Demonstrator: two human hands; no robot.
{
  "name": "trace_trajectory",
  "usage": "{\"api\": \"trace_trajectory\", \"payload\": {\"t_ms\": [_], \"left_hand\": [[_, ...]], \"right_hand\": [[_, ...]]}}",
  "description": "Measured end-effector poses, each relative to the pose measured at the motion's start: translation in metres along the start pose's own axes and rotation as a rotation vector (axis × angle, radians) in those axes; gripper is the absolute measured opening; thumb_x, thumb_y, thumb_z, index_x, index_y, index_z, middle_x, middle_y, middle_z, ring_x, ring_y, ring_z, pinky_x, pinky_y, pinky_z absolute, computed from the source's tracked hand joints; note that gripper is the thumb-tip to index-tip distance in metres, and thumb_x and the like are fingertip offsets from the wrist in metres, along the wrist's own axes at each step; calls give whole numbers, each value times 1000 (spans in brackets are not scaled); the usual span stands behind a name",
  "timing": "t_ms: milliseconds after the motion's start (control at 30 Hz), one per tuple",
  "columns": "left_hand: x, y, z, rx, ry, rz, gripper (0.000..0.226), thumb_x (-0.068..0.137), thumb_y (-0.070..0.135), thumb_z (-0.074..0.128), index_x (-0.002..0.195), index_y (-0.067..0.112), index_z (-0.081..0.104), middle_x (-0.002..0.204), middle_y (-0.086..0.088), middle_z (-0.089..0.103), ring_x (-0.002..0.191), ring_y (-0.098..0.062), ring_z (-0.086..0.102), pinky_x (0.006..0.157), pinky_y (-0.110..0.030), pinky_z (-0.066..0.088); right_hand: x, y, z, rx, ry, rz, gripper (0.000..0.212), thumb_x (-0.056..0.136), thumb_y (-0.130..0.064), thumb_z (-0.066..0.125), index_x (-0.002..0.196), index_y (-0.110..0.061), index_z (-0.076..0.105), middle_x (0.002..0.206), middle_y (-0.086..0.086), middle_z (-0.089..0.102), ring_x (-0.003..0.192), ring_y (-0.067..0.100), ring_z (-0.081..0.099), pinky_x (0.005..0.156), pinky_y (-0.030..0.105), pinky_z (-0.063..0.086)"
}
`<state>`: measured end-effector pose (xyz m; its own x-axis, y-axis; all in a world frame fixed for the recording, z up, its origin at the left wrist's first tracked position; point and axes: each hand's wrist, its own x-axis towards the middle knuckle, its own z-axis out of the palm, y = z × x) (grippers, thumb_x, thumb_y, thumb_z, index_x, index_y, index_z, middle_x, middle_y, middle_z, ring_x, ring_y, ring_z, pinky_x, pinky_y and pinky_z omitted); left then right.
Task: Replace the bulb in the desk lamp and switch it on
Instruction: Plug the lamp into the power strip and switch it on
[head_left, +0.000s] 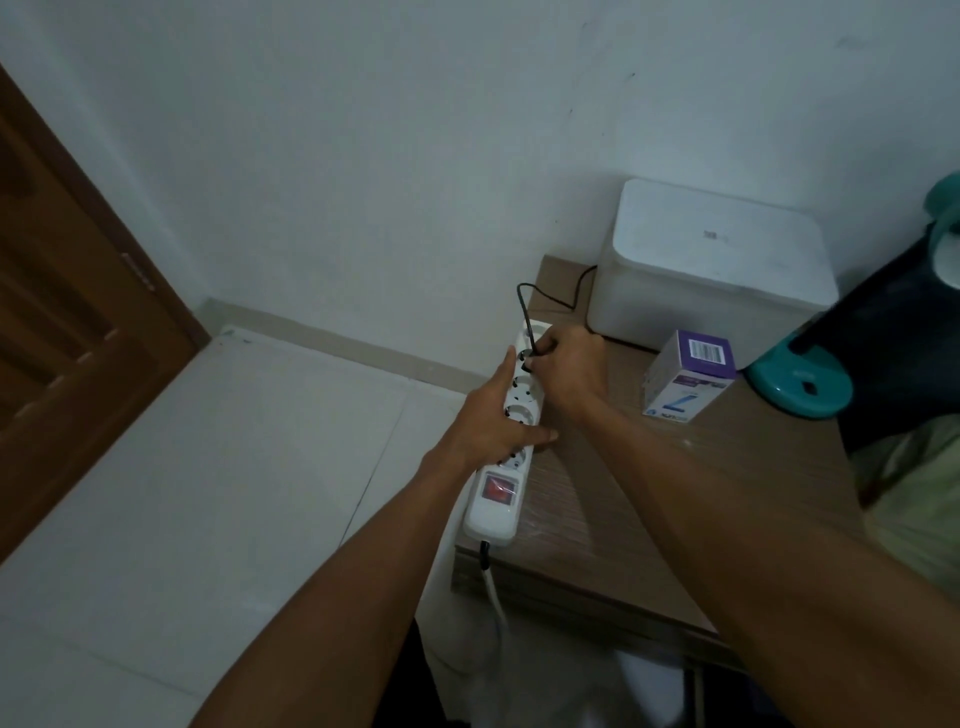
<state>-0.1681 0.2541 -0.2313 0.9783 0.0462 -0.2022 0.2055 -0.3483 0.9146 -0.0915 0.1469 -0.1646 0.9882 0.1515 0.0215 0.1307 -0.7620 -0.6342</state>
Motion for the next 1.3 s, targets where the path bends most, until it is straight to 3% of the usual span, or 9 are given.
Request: {"api": "trace_trajectory", "payload": {"t_ms": [233,333,400,500,567,800,933,1067,1300], "left_hand": [[-12,16,2,200,120,6,119,71,36,91,162,26,15,144,2,53,129,-22,58,103,-40,52],[-24,32,15,455,193,46,119,79,29,85,164,14,3,170,-8,17,157,-26,16,125,-46,27],[-31,38,26,585,240,105,103,90,20,75,164,10,4,172,-12,8,160,-26,3,130,-40,11],[-43,37,49,548,285,202,81,97,19,64,163,9,18,170,-11,18,159,-24,11,126,-34,8],[-56,90,139,592,105,392,70,100,25,59,161,13,27,169,-8,25,158,-21,17,128,-35,13],[-49,90,176,576,15,450,53,109,38,40,158,18,35,166,-4,33,155,-14,25,121,-23,9],[-8,106,219,584,-90,457,55,111,42,31,160,16,29,169,-7,24,157,-16,15,122,-26,4],[37,121,245,615,-130,484,58,111,42,27,161,12,26,170,-11,19,159,-21,10,128,-35,6],[107,123,263,642,-145,508,72,105,55,15,164,12,10,172,-9,5,159,-19,-2,130,-42,5]], "right_hand": [[-47,17,-34,76,-62,-26,27,96,-27,64,119,-13,70,104,4,73,79,5,63,60,9,39],[-75,42,-47,62,-79,27,36,99,-32,58,131,-15,62,127,4,67,105,13,63,84,21,49],[-91,57,-52,25,-106,61,39,99,-34,57,135,-18,59,135,5,63,122,18,58,100,36,46],[-101,76,-58,-53,-144,96,38,99,-35,56,134,-21,58,135,3,62,124,17,57,102,37,46],[-132,158,-126,-6,0,221,36,99,-35,55,133,-22,59,133,1,63,119,13,59,98,34,47],[-131,196,-144,-120,165,104,28,104,-28,42,100,-16,68,101,6,70,87,20,63,77,31,48],[-107,243,-162,-131,219,78,36,107,-21,37,109,-1,66,112,20,68,104,34,63,92,36,45],[-71,271,-165,-150,170,62,71,104,-46,12,123,3,60,126,22,62,120,34,57,106,41,42],[-22,295,-159,-231,140,6,53,108,-27,27,154,-1,27,162,19,25,152,30,19,125,45,13]]}}
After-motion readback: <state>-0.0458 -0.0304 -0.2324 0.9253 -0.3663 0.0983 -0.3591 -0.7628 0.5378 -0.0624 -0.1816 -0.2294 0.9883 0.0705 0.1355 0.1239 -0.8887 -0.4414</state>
